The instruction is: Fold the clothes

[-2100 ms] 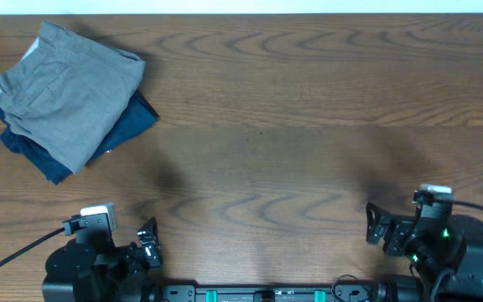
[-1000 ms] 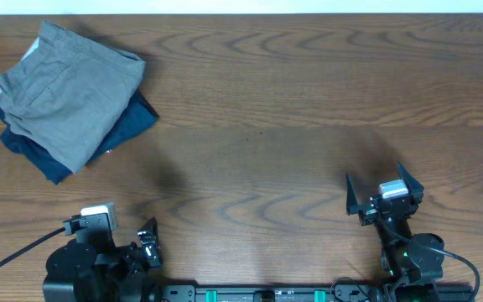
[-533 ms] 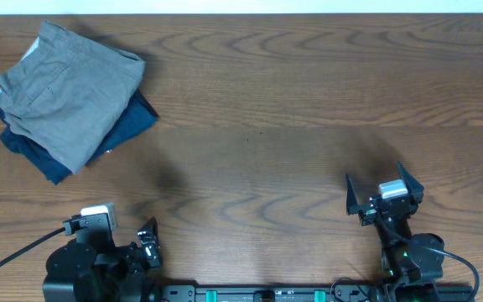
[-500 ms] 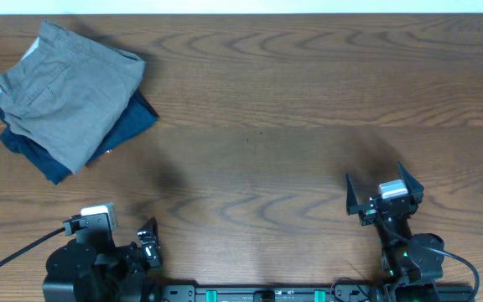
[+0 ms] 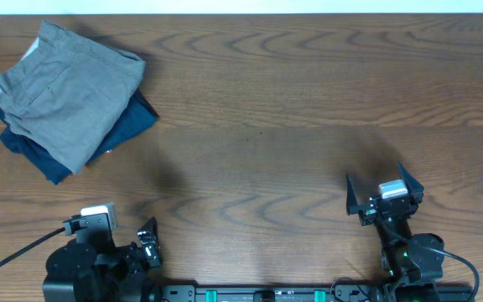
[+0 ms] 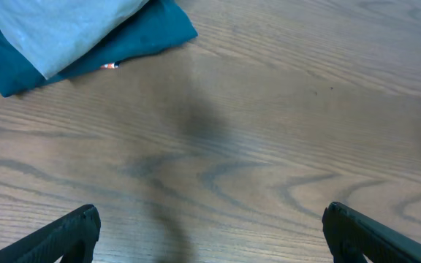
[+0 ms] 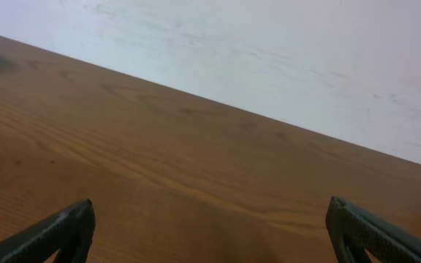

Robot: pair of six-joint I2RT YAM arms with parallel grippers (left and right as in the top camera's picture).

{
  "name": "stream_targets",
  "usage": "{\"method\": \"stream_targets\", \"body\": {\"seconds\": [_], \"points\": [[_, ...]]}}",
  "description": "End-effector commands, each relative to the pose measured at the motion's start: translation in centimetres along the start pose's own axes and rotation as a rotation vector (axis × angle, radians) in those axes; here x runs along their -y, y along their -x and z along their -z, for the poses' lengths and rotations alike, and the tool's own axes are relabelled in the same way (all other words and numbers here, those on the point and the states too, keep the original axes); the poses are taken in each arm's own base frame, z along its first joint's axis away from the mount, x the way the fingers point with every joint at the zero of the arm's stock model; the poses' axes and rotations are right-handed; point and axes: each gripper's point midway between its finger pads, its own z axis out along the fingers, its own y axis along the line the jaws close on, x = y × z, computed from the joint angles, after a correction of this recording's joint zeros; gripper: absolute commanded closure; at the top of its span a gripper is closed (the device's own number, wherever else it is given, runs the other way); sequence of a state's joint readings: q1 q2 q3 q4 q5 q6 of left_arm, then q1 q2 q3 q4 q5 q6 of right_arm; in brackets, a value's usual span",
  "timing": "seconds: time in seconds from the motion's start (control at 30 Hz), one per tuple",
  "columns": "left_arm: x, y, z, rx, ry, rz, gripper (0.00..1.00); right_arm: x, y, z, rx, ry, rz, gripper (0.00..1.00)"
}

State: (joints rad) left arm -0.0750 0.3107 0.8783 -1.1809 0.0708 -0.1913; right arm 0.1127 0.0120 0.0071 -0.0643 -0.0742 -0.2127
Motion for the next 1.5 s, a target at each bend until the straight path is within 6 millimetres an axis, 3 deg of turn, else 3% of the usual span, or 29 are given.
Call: {"method": "stream_targets", "body": {"seconds": [0.0, 0.17, 0.4, 0.8, 0.97, 1.1, 1.47], "points": [[-0.4, 0.1, 0.5, 0.043, 0.015, 0.010, 0.02, -0.3, 0.0, 0.0, 0.003, 0.011, 0.011, 0.01], [-1.4, 0.9, -0.1, 0.174, 0.058, -0.037, 0.02, -0.3, 0.0, 0.0, 0.003, 0.011, 0.011, 0.01], [-2.1, 0.3, -4.8, 0.285, 0.057, -0.105, 0.02, -0.3, 0.0, 0.0, 0.003, 0.011, 0.011, 0.01], [-1.8, 3.3, -11.2, 0.571, 0.021, -0.144, 0.02, -0.3, 0.0, 0.0, 0.003, 0.011, 0.011, 0.01], [-1.9, 3.1, -12.7, 0.636, 0.010, -0.143, 0.02, -0.3, 0.0, 0.0, 0.003, 0.011, 0.011, 0.01], [-2.5, 1.5, -13.8, 0.552, 0.034, -0.141, 0.02, -0.3, 0.0, 0.0, 0.003, 0.011, 0.011, 0.01], [-2.4, 1.5, -13.8, 0.555, 0.029, -0.142, 0.02, -0.3, 0.0, 0.0, 0.003, 0.011, 0.011, 0.01]]}}
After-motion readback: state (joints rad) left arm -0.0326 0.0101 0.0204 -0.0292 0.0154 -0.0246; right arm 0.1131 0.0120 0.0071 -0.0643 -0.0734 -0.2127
